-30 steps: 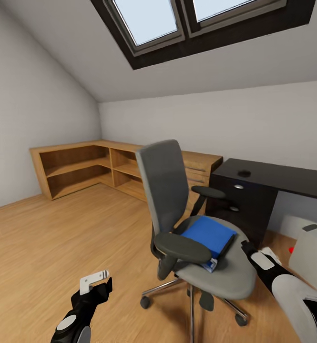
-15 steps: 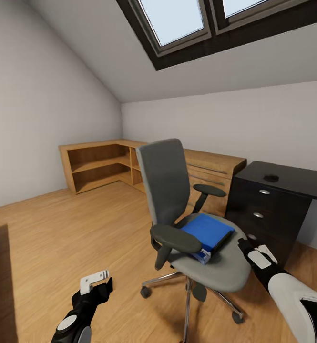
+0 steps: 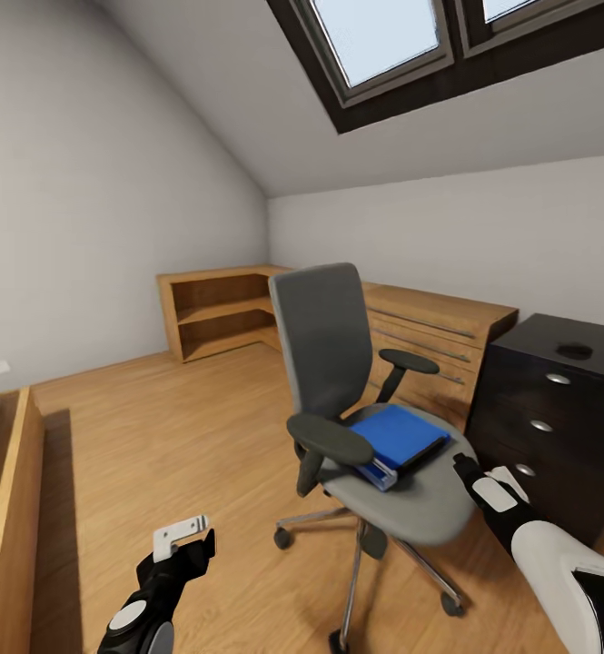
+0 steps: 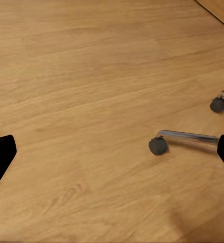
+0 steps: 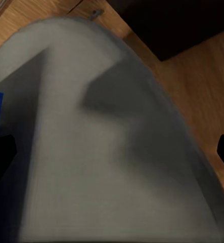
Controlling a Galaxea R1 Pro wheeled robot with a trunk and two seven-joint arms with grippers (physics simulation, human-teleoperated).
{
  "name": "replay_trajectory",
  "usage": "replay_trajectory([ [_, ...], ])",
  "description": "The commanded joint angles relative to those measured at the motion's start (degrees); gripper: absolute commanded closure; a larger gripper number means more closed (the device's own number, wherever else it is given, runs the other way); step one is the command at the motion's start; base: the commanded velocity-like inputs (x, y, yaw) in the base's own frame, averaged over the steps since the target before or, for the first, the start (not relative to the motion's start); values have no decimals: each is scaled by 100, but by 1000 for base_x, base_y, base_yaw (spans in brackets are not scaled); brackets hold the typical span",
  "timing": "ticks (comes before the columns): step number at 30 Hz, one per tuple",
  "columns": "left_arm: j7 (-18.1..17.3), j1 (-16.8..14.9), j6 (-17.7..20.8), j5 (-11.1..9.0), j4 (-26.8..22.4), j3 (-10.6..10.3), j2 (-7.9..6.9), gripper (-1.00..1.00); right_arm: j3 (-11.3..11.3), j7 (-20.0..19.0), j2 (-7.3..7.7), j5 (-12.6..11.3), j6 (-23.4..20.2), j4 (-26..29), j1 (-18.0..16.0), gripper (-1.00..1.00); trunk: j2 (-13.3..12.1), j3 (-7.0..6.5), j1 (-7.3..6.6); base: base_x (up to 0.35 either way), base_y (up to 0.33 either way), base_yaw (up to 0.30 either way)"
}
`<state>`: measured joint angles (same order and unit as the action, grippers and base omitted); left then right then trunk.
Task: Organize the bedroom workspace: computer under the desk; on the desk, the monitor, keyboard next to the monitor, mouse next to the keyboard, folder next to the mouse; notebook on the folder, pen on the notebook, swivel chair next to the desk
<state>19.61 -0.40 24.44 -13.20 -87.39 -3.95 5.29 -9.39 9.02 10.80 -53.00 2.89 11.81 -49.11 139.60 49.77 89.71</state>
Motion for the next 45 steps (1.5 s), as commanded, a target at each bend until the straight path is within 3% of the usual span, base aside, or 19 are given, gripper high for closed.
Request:
replay_trajectory([
  [1, 52, -4, 17, -60, -6, -12, 2, -100, 16, 1, 1, -70, 19, 8, -2, -100, 3, 6, -1, -21, 0, 36],
  [19, 43, -4, 17, -60, -6, -18, -1, -100, 18, -16, -7, -72, 28, 16, -2, -100, 3, 6, -1, -260, 0, 3],
  [25, 43, -4, 17, -60, -6, -18, -1, -100, 20, -19, -14, -86, 7, -16, 0, -100, 3, 6, -1, -4, 0, 0],
  [27, 46, -4, 17, -60, 19, -18, -1, -100, 23, -194, -22, -87, 3, -38, 5, -100, 3, 6, -1, 0, 0, 0],
  [28, 50, -4, 17, -60, 93, -20, 0, -100, 18, -727, -103, -84, -3, -104, 14, -100, 3, 6, -1, 0, 0, 0],
  [31, 51, -4, 17, -60, 113, -18, 0, -100, 18, -966, -187, -80, -7, -281, 15, -100, 3, 6, -1, 0, 0, 0],
  [40, 51, -4, 17, -60, 116, -19, 3, -100, 16, -1007, -393, -79, -81, -362, 20, -100, 3, 6, -1, 0, 0, 0],
  [45, 45, -4, 17, -60, 117, -18, 5, -100, 16, -1008, -432, -79, -244, -428, 21, -100, 3, 6, -1, 2, 0, 0],
])
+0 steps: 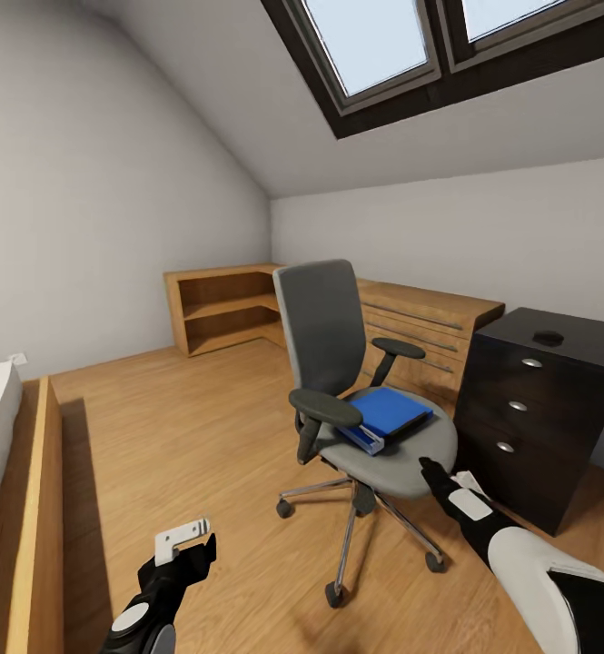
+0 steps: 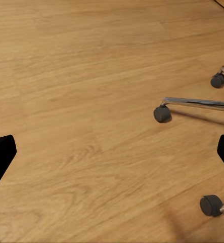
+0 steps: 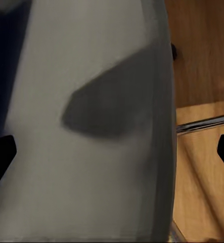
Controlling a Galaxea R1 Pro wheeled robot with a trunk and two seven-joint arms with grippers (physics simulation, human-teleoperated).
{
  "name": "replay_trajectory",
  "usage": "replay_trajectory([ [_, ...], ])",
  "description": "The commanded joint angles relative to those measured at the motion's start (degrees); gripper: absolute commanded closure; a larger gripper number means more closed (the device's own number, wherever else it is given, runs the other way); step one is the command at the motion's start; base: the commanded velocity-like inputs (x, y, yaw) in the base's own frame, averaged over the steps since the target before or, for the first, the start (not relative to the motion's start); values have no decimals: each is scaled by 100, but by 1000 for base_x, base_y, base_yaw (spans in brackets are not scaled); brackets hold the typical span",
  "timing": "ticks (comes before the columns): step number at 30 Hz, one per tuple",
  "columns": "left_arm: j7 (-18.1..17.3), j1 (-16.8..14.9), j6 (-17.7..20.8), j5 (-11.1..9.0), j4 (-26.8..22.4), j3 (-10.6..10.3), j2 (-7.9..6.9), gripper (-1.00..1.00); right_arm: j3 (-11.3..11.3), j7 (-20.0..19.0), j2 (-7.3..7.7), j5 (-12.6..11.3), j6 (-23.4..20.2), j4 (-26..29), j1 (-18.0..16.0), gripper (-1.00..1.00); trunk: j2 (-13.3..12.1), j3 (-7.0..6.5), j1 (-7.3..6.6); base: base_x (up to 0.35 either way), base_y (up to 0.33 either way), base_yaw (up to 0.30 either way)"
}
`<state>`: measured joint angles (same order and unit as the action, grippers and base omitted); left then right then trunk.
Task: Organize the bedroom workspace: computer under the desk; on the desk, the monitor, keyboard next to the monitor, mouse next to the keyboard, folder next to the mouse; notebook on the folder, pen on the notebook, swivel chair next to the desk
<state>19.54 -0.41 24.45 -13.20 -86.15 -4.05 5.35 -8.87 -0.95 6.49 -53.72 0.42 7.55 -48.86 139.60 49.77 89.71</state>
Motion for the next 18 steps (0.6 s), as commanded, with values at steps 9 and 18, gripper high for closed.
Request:
replay_trajectory([
  [9, 49, -3, 14, -60, -7, -12, 1, -100, -36, -10, -4, -7, -85, -8, -5, -100, 3, 6, -1, 210, 77, 0],
  [18, 49, -3, 7, -60, -7, -17, 1, -100, -36, -17, 1, -5, -84, -8, -3, -100, 3, 6, -1, 313, 125, 0],
])
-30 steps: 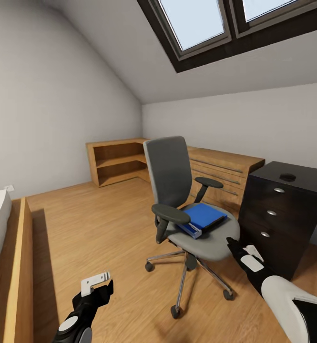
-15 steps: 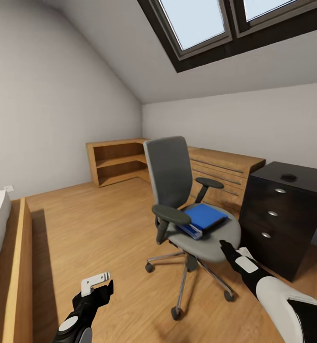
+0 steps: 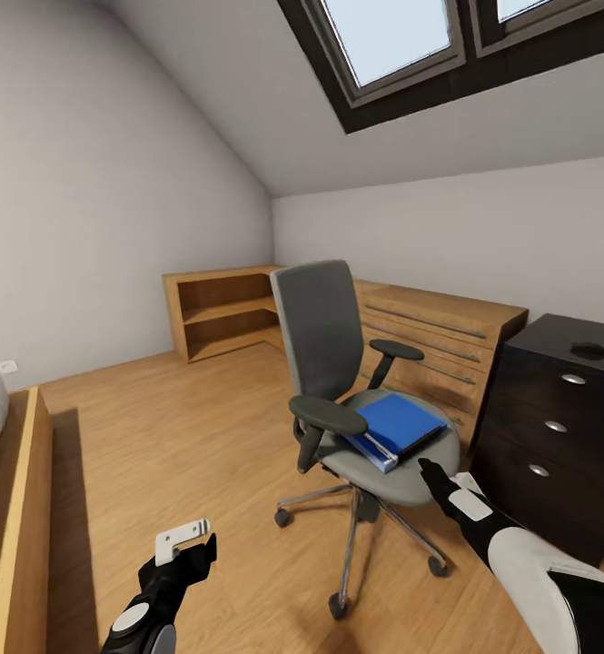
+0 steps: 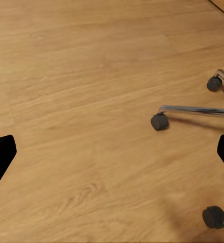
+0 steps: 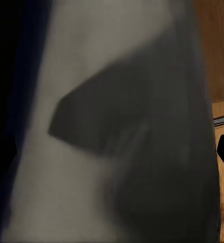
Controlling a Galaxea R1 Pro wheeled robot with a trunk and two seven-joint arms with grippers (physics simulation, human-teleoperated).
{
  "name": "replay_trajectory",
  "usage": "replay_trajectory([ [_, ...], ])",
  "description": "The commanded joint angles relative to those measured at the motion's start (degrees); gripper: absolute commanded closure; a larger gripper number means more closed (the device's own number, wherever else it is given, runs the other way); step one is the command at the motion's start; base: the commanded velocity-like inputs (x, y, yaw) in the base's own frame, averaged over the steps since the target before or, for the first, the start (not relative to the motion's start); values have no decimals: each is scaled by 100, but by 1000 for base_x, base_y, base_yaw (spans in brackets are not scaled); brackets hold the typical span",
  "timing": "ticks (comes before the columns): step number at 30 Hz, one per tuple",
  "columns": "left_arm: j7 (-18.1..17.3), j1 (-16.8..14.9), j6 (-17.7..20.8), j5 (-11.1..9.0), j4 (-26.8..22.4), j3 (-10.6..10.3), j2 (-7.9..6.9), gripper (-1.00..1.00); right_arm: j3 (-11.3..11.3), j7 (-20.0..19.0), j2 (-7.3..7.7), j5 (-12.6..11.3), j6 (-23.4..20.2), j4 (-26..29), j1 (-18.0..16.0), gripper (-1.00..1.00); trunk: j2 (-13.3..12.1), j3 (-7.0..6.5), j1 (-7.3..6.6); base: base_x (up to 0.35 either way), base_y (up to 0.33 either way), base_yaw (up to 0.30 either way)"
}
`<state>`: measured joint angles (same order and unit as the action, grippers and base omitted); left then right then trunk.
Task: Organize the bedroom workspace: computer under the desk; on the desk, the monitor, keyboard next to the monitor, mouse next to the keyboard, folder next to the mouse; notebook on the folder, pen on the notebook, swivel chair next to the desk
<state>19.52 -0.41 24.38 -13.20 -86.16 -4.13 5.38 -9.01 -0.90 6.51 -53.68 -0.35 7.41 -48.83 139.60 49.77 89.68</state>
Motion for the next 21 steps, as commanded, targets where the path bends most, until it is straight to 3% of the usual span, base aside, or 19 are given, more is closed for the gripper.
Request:
replay_trajectory([
  [1, 52, -3, 16, -60, -6, -25, -1, -100, -22, -23, -1, -9, -4, 6, -6, -100, 3, 5, 2, 211, 48, 0],
  [12, 60, -3, 17, -60, -6, -105, -2, -100, -22, -24, -1, -3, -1, 15, -7, -100, 3, 5, 2, 24, 8, 0],
  [21, 60, -3, 23, -60, -6, -107, -1, -100, -22, -24, -4, -6, 0, 15, -9, -100, 3, 5, 2, -289, 0, 0],
])
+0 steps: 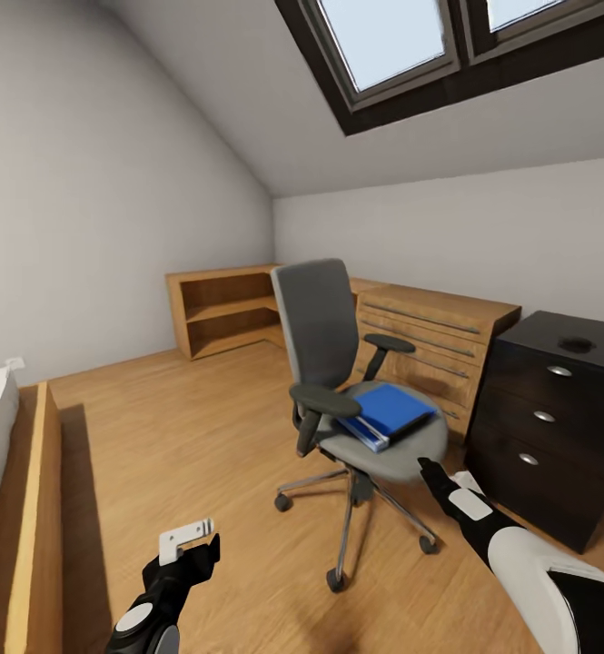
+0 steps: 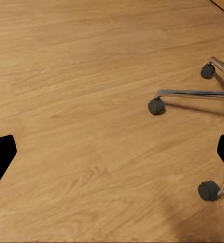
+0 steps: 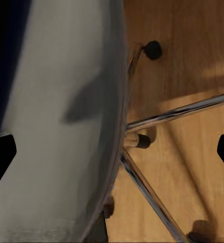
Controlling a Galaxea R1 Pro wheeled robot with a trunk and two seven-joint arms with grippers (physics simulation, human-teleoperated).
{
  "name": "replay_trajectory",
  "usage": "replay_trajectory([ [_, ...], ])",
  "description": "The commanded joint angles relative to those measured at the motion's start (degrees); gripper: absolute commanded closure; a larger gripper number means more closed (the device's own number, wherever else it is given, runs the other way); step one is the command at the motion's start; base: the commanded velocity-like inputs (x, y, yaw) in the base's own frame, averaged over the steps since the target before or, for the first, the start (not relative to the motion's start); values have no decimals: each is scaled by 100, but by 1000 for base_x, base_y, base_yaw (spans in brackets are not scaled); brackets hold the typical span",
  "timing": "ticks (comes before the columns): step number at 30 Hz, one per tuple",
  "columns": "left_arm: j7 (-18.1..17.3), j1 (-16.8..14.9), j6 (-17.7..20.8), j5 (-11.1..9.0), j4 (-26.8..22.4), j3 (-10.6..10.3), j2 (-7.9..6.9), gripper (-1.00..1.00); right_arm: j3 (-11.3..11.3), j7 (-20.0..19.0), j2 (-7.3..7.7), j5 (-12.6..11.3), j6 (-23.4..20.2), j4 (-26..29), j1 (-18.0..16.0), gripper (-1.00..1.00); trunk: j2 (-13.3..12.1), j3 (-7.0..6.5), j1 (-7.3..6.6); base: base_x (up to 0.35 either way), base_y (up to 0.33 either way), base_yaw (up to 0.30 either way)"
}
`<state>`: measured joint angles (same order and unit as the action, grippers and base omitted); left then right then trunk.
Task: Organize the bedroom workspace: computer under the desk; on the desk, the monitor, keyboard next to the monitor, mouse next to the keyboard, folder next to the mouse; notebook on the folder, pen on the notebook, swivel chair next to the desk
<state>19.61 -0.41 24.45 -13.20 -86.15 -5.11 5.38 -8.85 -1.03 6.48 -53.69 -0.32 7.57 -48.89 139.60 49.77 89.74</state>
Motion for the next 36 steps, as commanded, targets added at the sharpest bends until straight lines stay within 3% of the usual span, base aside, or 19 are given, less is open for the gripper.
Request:
replay_trajectory([
  [1, 52, -3, 16, -60, -7, -8, -1, -100, -38, -11, 0, -5, -3, -1, -3, -100, 3, 6, -4, -265, 0, 0],
  [6, 52, -3, 12, -53, -7, -8, -2, -100, -38, -3, -53, -10, -15, -27, 0, -100, 3, 6, -4, -65, 0, 0],
  [17, 43, -3, 12, -51, -7, -8, -3, -100, -38, -2, -405, -3, -499, -130, 2, -100, 3, 6, -4, -1, 0, 0],
  [26, 45, -3, 9, -51, -7, -11, -2, -100, -38, -6, -411, 7, -513, -132, 2, -100, 3, 6, -4, 2, 0, 0],
  [36, 43, -3, 7, -21, -7, -29, -1, -100, -32, -11, -411, 24, -501, -131, 2, -100, 3, 6, -4, 291, 0, 0],
])
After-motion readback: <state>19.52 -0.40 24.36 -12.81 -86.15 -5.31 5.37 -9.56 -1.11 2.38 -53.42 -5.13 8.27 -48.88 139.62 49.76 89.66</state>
